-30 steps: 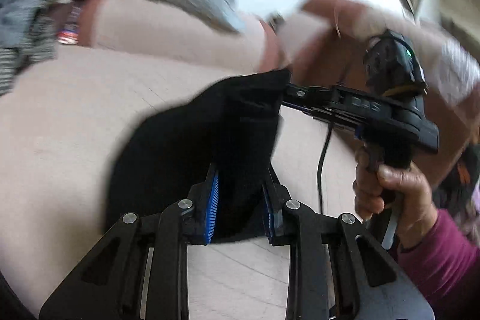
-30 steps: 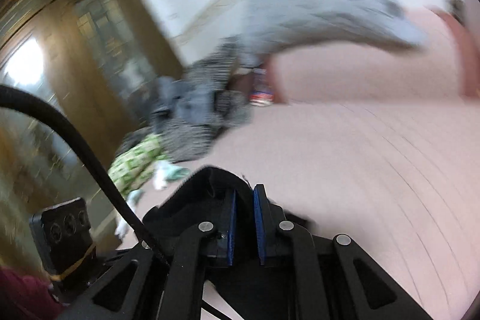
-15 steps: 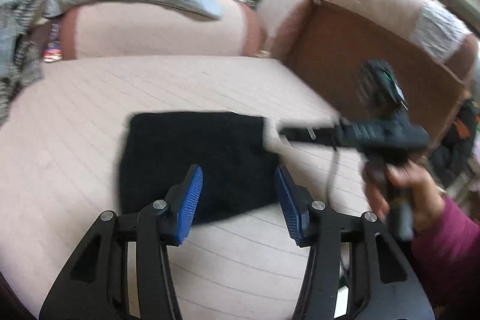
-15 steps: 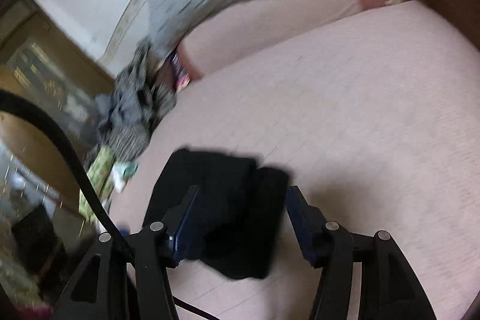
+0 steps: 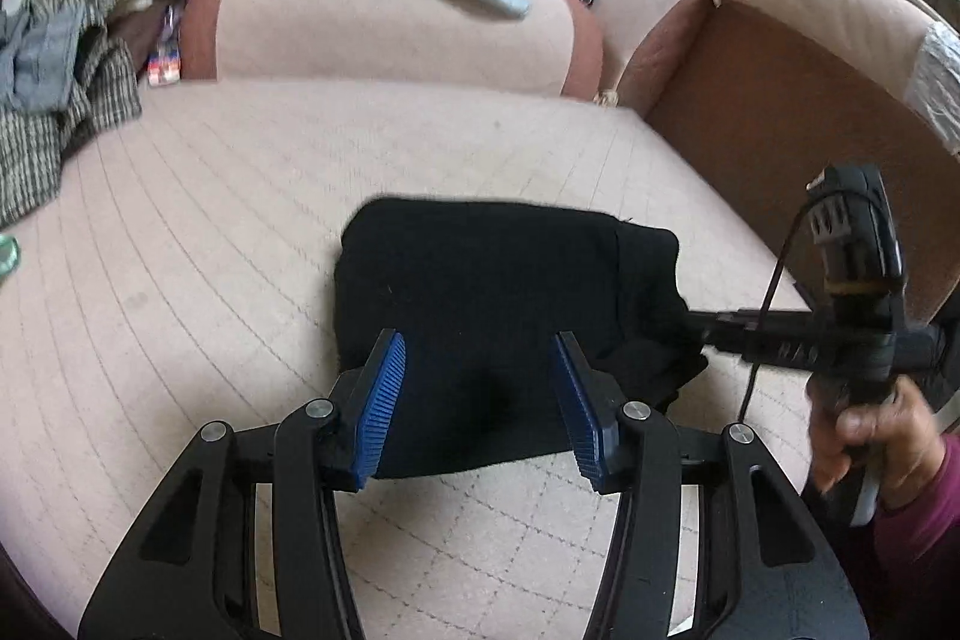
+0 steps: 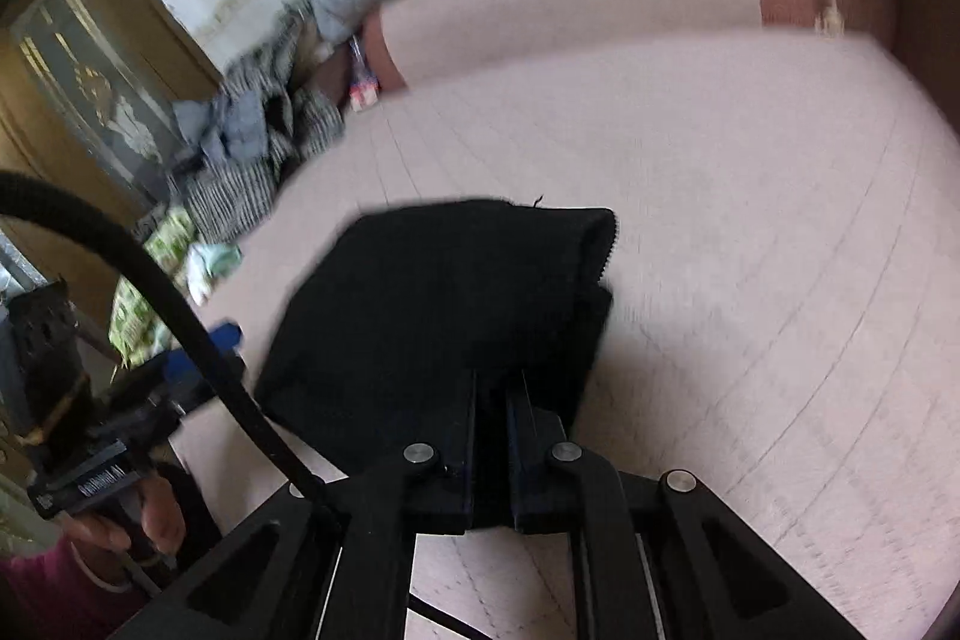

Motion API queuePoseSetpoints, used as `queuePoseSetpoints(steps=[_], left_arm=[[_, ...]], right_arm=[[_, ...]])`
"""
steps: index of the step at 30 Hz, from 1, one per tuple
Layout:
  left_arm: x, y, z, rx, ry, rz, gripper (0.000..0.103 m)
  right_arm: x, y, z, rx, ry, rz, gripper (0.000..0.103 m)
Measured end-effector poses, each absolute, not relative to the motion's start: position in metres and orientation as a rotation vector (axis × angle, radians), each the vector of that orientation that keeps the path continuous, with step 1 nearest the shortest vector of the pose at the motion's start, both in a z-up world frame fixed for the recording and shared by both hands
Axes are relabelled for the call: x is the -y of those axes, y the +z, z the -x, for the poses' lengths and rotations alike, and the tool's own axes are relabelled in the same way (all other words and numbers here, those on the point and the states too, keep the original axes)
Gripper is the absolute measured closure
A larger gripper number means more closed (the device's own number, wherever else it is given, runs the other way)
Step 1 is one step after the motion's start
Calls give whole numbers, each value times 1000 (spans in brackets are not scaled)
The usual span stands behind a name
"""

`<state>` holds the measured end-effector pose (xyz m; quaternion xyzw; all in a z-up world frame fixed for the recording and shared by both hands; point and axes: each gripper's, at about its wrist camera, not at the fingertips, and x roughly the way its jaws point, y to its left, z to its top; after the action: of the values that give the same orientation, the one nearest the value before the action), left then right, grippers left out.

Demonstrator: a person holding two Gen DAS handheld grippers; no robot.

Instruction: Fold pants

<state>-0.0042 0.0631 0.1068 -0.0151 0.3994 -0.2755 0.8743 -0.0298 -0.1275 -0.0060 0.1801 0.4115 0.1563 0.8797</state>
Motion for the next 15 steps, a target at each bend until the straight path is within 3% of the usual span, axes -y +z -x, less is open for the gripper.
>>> queuePoseSetpoints(steps=[3, 6, 11, 15], left_arm=[[-60, 112, 7, -818, -580, 14, 53], [-57, 121, 8, -775, -569, -7, 53], [-45, 124, -5, -788, -550, -15, 53], [-38, 111, -18, -829, -507, -31, 53]], right_arm=[[135, -5, 30, -865, 326, -438, 92], [148, 15, 42, -823, 277, -403, 82], [130, 47, 45, -695, 327, -349, 81], [105, 41, 27, -682, 339, -271, 81]])
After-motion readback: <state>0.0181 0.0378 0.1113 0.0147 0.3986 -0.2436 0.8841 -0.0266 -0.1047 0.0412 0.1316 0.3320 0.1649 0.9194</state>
